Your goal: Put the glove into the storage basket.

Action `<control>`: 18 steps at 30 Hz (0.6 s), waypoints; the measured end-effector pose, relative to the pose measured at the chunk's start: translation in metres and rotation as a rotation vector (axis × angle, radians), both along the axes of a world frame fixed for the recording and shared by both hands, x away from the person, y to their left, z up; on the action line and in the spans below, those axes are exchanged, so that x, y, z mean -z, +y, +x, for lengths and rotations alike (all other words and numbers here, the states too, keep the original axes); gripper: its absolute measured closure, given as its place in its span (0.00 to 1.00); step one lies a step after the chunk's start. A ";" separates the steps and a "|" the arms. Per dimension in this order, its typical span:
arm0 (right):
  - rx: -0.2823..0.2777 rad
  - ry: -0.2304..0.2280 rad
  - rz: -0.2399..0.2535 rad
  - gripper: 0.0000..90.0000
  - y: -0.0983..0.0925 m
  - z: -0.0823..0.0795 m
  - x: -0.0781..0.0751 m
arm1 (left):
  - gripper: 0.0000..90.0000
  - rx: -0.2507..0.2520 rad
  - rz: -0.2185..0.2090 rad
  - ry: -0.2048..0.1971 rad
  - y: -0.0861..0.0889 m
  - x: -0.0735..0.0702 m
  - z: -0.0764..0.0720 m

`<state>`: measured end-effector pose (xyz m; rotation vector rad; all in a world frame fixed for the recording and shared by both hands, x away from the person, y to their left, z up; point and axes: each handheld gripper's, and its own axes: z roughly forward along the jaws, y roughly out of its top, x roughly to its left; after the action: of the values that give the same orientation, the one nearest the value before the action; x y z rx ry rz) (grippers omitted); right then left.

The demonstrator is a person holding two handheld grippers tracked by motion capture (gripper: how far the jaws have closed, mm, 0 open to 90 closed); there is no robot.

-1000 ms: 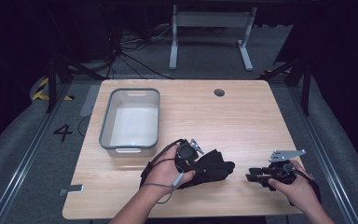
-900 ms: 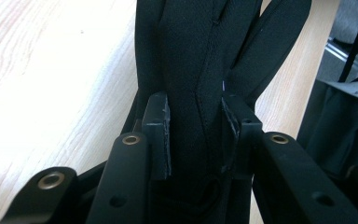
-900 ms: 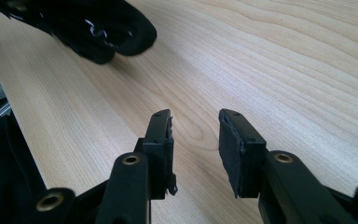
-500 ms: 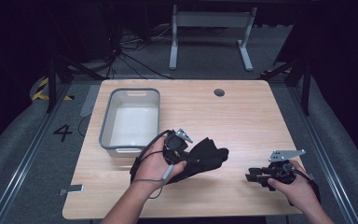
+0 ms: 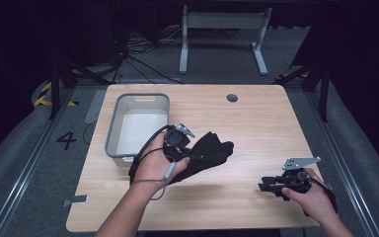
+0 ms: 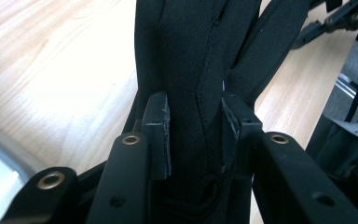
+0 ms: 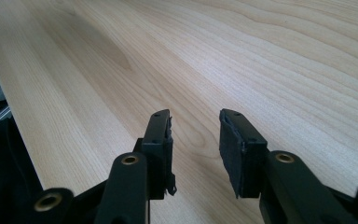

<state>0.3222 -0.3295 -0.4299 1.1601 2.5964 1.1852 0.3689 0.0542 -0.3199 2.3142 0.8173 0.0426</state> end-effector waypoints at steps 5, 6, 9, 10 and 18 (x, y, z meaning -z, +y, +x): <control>-0.004 0.001 0.008 0.71 0.002 0.003 0.000 | 0.74 -0.051 -0.042 -0.015 0.014 -0.010 0.002; -0.004 0.001 0.008 0.71 0.002 0.003 0.000 | 0.74 -0.051 -0.042 -0.015 0.014 -0.010 0.002; -0.012 0.001 0.016 0.71 0.004 0.004 -0.001 | 0.74 -0.102 -0.058 -0.028 0.029 -0.017 0.005; -0.014 0.001 0.016 0.71 0.005 0.004 -0.001 | 0.74 -0.115 -0.059 -0.028 0.032 -0.018 0.006; -0.007 0.004 0.021 0.70 0.003 0.004 -0.001 | 0.74 -0.204 -0.047 -0.029 0.053 -0.020 0.021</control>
<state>0.3265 -0.3263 -0.4286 1.1595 2.5997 1.2151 0.3900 0.1074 -0.2999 2.1735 1.0258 0.1442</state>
